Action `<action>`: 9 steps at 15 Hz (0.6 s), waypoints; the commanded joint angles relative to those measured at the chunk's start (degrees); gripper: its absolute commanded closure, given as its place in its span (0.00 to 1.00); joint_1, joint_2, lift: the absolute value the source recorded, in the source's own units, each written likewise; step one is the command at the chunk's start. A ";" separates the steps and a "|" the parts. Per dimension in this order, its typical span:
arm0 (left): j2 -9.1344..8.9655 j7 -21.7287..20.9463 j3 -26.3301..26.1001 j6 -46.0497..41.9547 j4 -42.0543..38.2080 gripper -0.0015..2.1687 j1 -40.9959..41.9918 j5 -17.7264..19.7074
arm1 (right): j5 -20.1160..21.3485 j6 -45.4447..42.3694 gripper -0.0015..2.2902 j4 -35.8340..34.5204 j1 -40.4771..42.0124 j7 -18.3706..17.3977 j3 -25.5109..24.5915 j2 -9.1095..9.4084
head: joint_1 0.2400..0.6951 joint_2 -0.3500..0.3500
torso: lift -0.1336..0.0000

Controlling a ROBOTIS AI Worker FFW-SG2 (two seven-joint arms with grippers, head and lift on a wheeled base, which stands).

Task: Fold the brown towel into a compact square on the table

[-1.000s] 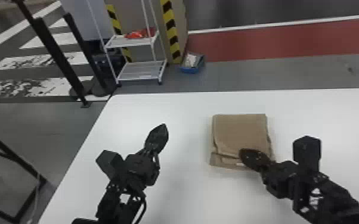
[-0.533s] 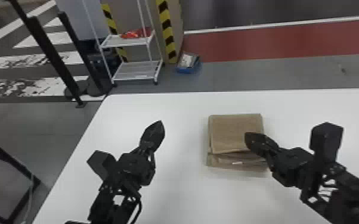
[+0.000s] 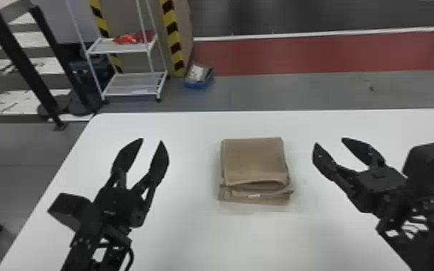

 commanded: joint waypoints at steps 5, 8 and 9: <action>-0.13 4.28 0.37 -0.10 -3.75 0.02 2.49 -1.27 | -3.94 -20.97 0.01 -1.55 12.22 0.23 -6.16 0.00 | 1.00 0.59 | 0.08; -0.22 4.81 1.07 0.07 -3.92 0.02 2.40 -1.80 | -6.23 -22.91 0.01 -1.55 14.77 0.32 -7.83 0.09 | 1.00 0.56 | 0.08; -0.13 5.16 1.60 1.30 -3.92 0.02 2.05 -2.77 | -6.76 -23.26 0.01 -1.63 15.03 0.32 -8.10 0.09 | 1.00 0.55 | 0.08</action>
